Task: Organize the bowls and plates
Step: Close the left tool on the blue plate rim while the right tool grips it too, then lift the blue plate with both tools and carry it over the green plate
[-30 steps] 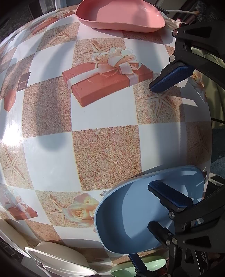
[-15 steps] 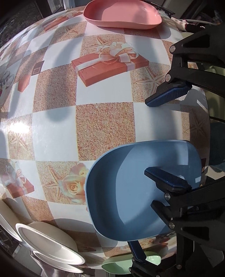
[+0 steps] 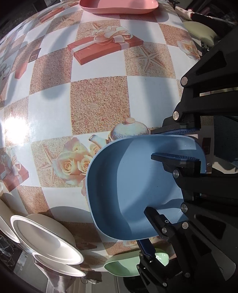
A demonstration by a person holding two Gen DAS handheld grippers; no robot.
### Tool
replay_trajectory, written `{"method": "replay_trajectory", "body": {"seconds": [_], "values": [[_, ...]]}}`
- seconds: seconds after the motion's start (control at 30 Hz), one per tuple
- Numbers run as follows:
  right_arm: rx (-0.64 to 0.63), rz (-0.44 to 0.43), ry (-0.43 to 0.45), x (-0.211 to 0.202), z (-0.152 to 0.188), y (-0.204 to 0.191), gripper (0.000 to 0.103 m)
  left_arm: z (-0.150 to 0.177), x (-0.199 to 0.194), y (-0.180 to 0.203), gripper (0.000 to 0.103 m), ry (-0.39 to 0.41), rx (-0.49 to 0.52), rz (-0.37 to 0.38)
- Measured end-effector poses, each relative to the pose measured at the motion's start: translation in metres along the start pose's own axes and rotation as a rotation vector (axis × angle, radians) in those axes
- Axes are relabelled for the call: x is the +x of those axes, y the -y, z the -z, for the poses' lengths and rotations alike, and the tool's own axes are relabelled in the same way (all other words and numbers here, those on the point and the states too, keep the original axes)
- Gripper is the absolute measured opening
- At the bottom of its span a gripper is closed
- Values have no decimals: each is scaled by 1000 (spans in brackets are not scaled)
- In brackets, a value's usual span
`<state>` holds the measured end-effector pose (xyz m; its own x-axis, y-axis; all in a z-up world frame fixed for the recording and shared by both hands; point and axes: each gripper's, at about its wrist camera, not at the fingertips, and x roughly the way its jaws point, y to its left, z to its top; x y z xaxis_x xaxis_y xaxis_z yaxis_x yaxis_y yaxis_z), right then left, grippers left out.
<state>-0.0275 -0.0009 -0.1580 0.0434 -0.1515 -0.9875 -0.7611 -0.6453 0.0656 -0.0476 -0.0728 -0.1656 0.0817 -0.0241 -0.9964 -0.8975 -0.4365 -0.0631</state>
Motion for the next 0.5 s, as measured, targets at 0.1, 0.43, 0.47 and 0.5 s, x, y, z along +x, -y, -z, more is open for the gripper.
{"method": "replay_trajectory", "body": {"seconds": [0.1,0.43,0.47,0.5], "values": [[-43,-2,-11,3,4,-29,22,13,3,-21,41,0,-18,-15],[-129,-13,-40,16,18,-85,22,53,14,-75,41,2,-94,-1],[-128,-13,-42,17,16,-84,22,52,13,-77,41,5,-90,-3],[-127,-14,-43,16,16,-89,22,57,14,-77,41,9,-87,-5]]}}
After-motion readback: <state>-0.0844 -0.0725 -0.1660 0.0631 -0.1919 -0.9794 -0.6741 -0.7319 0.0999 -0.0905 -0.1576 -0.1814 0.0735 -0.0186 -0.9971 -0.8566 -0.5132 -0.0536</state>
